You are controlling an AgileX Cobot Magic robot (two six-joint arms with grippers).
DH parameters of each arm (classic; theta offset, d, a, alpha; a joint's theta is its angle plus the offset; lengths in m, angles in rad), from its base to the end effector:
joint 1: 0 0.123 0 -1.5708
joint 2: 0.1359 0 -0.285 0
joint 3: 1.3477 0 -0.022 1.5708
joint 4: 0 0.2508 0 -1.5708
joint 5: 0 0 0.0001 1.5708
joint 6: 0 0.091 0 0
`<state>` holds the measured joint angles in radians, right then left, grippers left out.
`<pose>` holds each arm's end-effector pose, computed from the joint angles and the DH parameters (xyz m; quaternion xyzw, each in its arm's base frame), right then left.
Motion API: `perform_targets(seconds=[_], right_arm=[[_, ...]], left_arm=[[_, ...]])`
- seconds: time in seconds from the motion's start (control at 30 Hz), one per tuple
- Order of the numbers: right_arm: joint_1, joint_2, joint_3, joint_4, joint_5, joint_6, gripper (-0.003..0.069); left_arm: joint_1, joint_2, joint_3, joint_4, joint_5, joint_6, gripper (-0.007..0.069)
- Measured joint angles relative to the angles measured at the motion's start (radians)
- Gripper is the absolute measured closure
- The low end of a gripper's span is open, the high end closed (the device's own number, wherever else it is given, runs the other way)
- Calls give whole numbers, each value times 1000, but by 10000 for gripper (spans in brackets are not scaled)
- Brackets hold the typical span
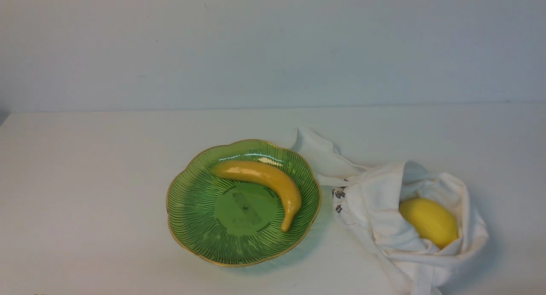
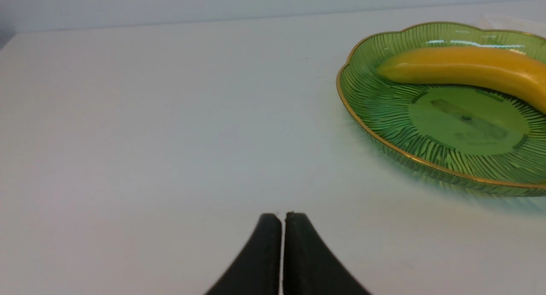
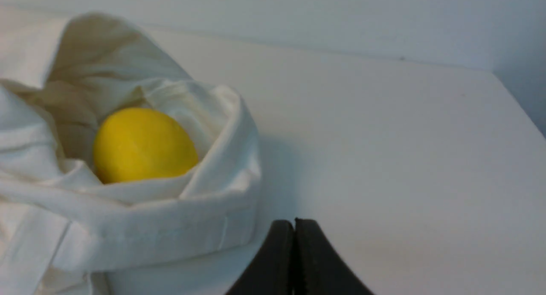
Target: Take the fruit out of the cloth bag on the white table and place them on a plate.
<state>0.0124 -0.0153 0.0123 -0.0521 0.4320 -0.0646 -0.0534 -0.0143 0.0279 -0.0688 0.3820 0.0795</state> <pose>0.0506 -0.0014 0.1712 -0.0445 0.8157 -0.0376 0.5756 0.0521 -0.0051 0.1703 0.0354 0.8063 -0.0215 0.5901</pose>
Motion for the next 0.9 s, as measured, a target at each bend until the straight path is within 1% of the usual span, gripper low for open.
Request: perform_targets(seconds=[0.17,0.23,0.3,0.9], right_arm=[[-18,0,6,0,-29,25,672],[-49,0,6,0,-32,65,672],[-59,0,6,1,-32,79,672],[-64,0,6,1,-32,83,672]], left_arm=[[0,0,0,0,0,0,632],[0,0,0,0,0,0,632],[0,0,0,0,0,0,632],[0,0,0,0,0,0,632]])
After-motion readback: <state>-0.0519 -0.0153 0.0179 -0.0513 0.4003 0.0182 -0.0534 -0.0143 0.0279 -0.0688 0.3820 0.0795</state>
